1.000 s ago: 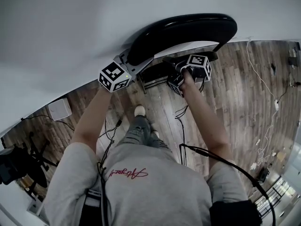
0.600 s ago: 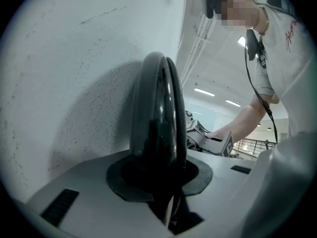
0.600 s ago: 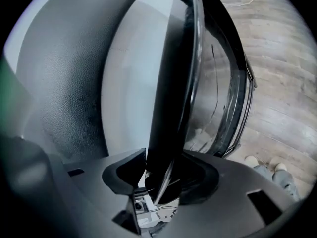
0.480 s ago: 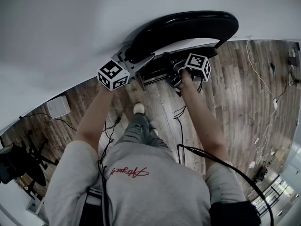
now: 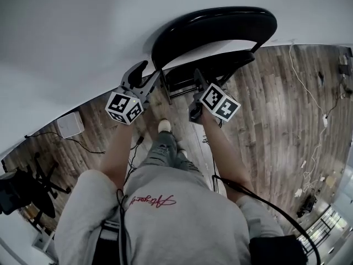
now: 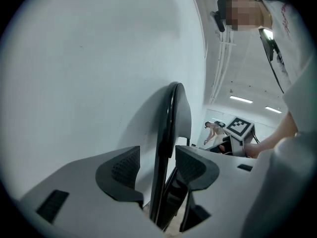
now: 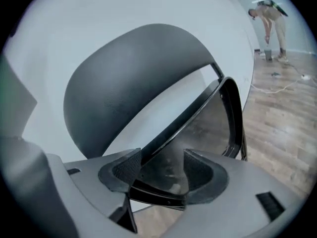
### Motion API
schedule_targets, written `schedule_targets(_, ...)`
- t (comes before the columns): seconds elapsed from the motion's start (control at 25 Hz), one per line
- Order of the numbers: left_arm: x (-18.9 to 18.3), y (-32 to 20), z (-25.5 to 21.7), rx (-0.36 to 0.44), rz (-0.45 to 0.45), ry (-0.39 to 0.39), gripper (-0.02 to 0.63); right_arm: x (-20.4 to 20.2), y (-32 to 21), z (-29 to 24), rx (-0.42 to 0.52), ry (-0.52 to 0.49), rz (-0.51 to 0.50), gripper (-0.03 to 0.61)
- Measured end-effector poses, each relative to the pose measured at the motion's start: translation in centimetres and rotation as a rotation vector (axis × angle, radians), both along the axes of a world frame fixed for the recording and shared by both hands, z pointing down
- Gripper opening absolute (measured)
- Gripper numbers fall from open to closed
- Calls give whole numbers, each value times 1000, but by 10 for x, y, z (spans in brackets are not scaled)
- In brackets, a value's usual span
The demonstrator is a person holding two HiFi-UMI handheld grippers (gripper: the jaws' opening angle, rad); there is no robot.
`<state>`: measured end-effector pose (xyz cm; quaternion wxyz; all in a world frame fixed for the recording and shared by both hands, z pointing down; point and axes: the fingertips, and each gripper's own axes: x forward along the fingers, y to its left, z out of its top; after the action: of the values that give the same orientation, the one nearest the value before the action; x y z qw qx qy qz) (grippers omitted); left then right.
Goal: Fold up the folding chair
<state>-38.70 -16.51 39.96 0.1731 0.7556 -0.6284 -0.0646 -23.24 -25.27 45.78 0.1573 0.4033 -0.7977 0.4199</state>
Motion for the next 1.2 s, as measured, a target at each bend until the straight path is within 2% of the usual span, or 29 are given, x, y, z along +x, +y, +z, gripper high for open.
schedule_targets(0.16,28,14,-21,70,14,-16,224,11,22,-29,249,105,-124,256)
schedule_targets(0.28,55,21,-47,127,23,-32,224,10,41,-70,435,122,-204,248)
schedule_targets(0.32,64,24,-56,141,24,-34,224,11,47,-84,491,122,-210,214)
schedule_targets(0.36,74,26,-65,151,28,-34,224,13,52,-99,546,125,-208,114)
schedule_targets(0.4,83,29,-73,162,37,-31,224,16,57,-114,598,128,-202,41)
schedule_targets(0.52,106,39,-98,207,59,-17,194,24,71,-155,714,110,-195,41)
schedule_targets(0.6,119,45,-112,223,59,-33,172,30,82,-179,763,81,-201,35)
schedule_targets(0.76,147,65,-129,226,57,-152,88,46,110,-213,838,33,-228,25)
schedule_targets(0.88,162,77,-145,242,20,-202,53,59,128,-227,869,7,-252,23)
schedule_targets(1.2,197,118,-179,297,-39,-193,15,93,174,-246,904,-37,-276,20)
